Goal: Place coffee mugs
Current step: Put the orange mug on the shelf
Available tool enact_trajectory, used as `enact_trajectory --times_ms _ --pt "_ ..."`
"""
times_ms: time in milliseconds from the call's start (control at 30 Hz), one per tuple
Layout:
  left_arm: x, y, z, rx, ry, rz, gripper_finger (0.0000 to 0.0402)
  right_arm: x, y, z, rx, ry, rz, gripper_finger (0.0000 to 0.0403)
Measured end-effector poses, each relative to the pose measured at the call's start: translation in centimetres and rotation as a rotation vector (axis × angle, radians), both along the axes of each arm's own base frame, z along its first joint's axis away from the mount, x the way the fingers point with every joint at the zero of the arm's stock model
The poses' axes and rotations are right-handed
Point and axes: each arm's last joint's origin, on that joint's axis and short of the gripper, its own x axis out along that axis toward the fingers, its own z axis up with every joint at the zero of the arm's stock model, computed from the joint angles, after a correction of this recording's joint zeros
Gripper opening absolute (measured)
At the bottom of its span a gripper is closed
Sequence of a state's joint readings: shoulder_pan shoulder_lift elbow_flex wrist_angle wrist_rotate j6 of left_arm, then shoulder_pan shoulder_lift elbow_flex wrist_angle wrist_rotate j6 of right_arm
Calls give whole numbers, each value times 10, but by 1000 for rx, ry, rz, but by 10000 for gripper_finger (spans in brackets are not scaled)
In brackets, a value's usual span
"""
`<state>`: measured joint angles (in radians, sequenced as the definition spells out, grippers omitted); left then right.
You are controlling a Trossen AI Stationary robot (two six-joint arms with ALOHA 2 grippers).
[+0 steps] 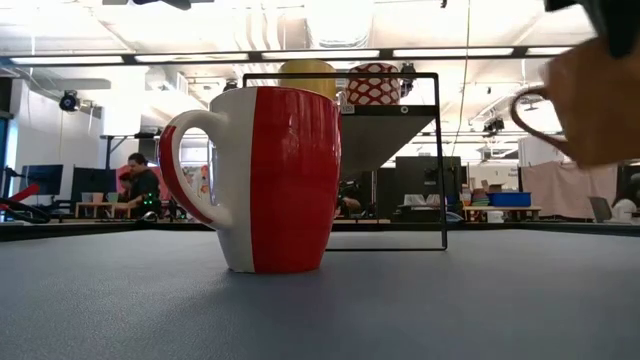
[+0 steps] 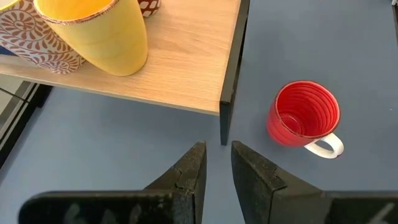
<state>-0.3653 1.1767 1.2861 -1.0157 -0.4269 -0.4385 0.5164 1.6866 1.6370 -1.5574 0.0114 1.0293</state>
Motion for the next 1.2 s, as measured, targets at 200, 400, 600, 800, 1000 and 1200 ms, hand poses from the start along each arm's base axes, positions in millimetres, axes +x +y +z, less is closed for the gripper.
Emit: enact_trajectory --times_ms 200,400,600,800,1000,1200 --pt "0 0 0 1 -1 0 57 3 -23 26 -45 -115 -7 13" --pt "0 0 0 5 0 -5 57 6 -46 50 -77 -217 36 13" --pt "0 0 0 10 1 -9 57 6 -70 66 -102 -267 57 13" --pt "0 0 0 23 0 -13 57 11 -87 80 -101 -301 127 13" --pt "0 0 0 25 0 -14 57 12 -97 94 -106 -350 140 13" --pt "1 0 0 31 -1 -20 57 17 -96 101 -102 -420 215 13"
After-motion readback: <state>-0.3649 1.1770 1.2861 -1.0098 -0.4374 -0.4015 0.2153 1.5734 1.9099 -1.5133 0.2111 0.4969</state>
